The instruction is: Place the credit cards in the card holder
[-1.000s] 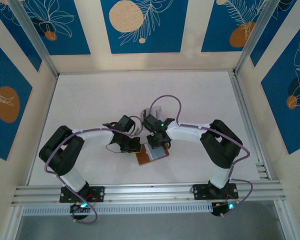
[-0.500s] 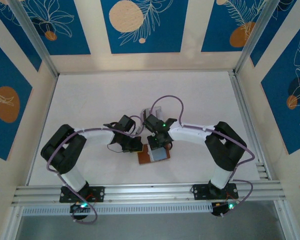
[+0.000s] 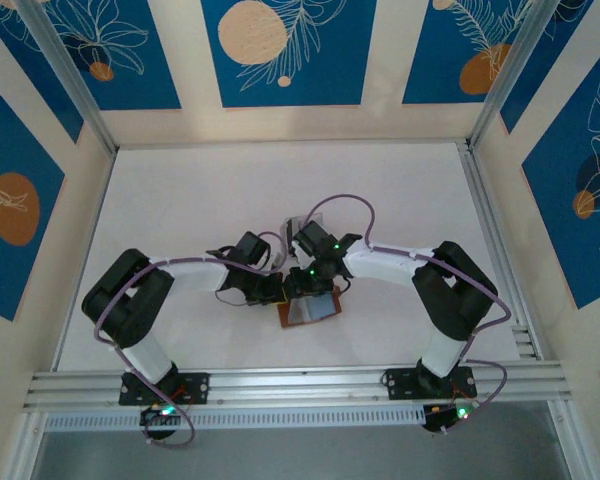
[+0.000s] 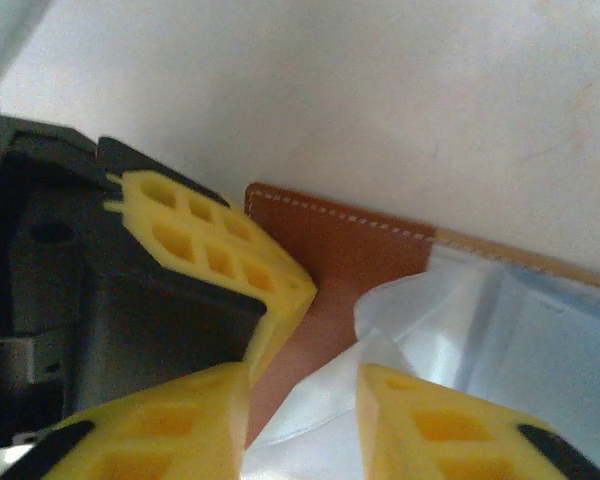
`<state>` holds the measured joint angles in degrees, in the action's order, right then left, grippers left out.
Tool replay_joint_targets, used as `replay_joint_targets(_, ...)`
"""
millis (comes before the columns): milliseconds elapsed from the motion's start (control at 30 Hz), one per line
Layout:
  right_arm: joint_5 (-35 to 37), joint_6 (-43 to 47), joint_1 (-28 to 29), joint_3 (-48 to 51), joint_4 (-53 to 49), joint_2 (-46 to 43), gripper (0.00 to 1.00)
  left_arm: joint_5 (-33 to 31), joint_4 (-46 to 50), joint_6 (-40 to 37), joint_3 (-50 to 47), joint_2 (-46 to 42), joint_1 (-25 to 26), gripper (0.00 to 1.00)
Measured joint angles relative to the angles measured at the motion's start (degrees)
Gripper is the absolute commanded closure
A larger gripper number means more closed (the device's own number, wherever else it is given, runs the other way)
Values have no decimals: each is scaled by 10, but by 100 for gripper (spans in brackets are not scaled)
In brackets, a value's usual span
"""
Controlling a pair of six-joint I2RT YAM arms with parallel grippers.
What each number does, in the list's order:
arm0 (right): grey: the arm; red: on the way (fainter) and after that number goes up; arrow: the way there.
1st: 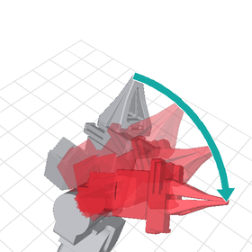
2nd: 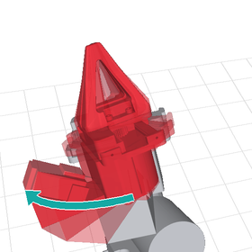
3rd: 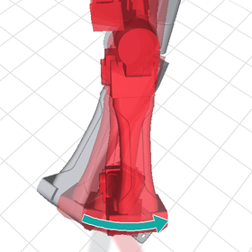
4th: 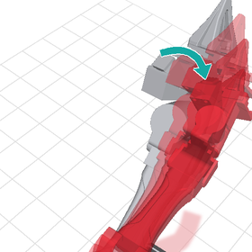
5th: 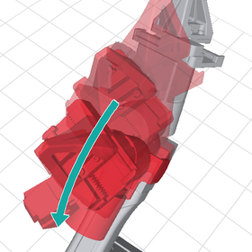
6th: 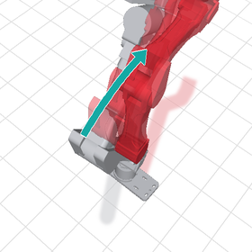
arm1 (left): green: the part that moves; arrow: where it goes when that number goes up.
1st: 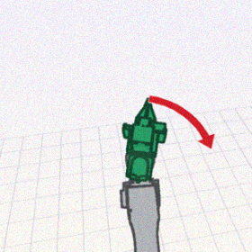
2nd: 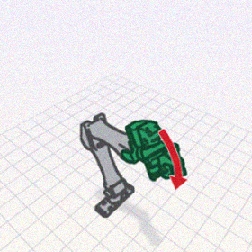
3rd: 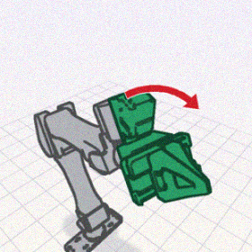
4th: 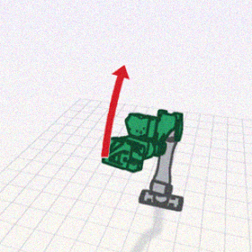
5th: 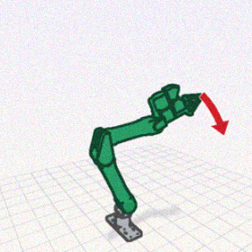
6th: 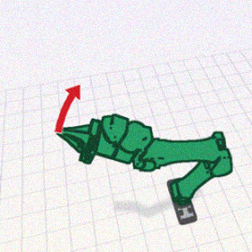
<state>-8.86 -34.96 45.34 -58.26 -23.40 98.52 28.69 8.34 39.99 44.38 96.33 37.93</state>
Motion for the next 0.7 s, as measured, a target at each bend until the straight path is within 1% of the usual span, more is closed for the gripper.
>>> replay_joint_targets(67, -17, -9, -5, 12, 13, -1, 58, 3, -4, 5, -2, 0, -1, 98)
replay_joint_targets(100, -22, -13, -8, 18, 18, -2, 55, 7, -9, 9, -4, 0, -3, 98)
replay_joint_targets(133, -27, -17, -9, 24, 23, -2, 52, 13, -16, 16, -7, 0, -4, 98)
replay_joint_targets(233, -35, -29, -13, 45, 38, -10, 38, 29, -31, 26, -15, 1, -12, 97)
replay_joint_targets(333, -54, -36, -11, 70, 56, -28, 30, 37, -35, 33, -16, 2, -20, 97)
replay_joint_targets(467, -75, -41, -5, 85, 64, -40, 26, 45, -36, 34, -16, 4, -26, 97)
replay_joint_targets(700, -90, -41, 3, 92, 69, -42, 26, 57, -37, 34, -17, 6, -39, 96)
